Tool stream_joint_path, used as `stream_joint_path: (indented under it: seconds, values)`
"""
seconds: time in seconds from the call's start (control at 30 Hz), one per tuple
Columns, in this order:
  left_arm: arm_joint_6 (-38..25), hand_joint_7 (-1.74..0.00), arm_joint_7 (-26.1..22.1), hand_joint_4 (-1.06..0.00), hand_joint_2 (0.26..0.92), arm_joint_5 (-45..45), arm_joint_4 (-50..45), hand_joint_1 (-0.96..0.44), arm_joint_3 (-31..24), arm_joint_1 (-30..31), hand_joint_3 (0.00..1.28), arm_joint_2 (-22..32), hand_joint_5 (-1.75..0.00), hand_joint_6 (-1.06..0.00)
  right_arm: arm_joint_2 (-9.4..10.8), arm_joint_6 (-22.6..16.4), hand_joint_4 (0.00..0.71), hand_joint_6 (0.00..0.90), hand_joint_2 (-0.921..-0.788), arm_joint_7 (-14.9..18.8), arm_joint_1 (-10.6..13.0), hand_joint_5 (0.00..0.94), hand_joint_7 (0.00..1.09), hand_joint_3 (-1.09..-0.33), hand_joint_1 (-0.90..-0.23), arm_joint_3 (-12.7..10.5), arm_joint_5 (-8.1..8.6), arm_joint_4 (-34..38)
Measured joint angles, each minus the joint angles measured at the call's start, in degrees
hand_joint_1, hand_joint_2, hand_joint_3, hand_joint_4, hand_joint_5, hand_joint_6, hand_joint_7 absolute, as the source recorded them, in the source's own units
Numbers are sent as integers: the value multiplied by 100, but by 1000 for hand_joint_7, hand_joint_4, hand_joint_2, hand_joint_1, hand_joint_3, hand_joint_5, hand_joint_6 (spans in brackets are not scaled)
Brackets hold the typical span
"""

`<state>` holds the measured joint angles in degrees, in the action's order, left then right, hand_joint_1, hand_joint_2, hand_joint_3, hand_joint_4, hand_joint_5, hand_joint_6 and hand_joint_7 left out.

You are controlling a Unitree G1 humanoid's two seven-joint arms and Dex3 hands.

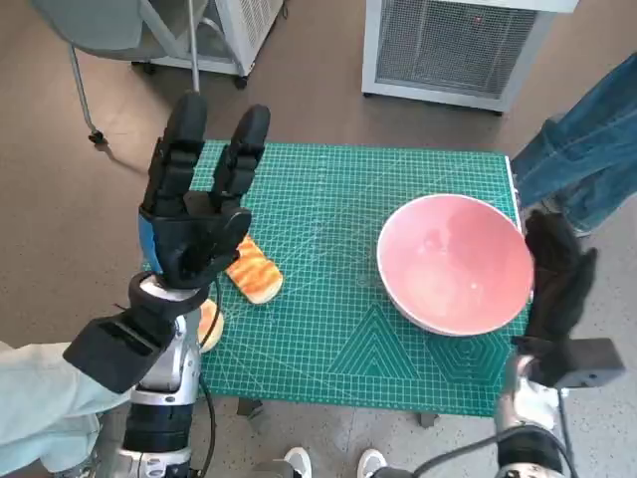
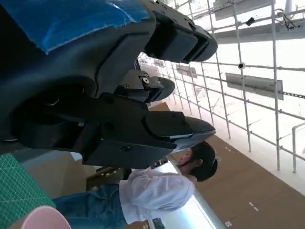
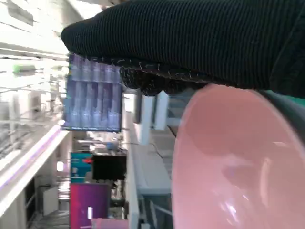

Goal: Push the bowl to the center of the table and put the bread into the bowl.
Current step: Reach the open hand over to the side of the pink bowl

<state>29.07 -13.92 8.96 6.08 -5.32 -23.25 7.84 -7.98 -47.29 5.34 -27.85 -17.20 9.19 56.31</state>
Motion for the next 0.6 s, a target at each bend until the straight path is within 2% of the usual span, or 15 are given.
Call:
stream_joint_path:
  seconds: [0.1, 0.17, 0.33, 0.47, 0.6]
  values:
    - [-10, -6, 0, -444, 921, 0, -15, -100, 0, 0, 243, 0, -5, -469, 118, 169, 257, 48, -921, 141, -71, 1, 599, -849, -535, 38, 24, 118]
    - [-20, -6, 0, -444, 921, 1, -24, -100, -1, 0, 243, 2, -4, -469, 231, 278, 256, 54, -921, 291, -93, 1, 586, -847, -540, 47, 101, 188]
    - [-32, -6, -4, -444, 921, 3, -35, -107, -4, 6, 241, 36, -4, -469, 553, 624, 251, 74, -921, 769, -194, 0, 550, -842, -555, 26, 444, 290]
    - [-33, -5, -6, -444, 921, 4, -42, -112, -9, 8, 238, 69, -3, -469, 717, 828, 242, 84, -921, 1037, -374, 0, 543, -840, -553, 14, 632, 369]
    - [-33, -5, -5, -445, 921, 4, -56, -115, -28, 23, 237, 94, -3, -469, 796, 889, 236, 92, -921, 1153, -597, 1, 534, -828, -549, 13, 670, 445]
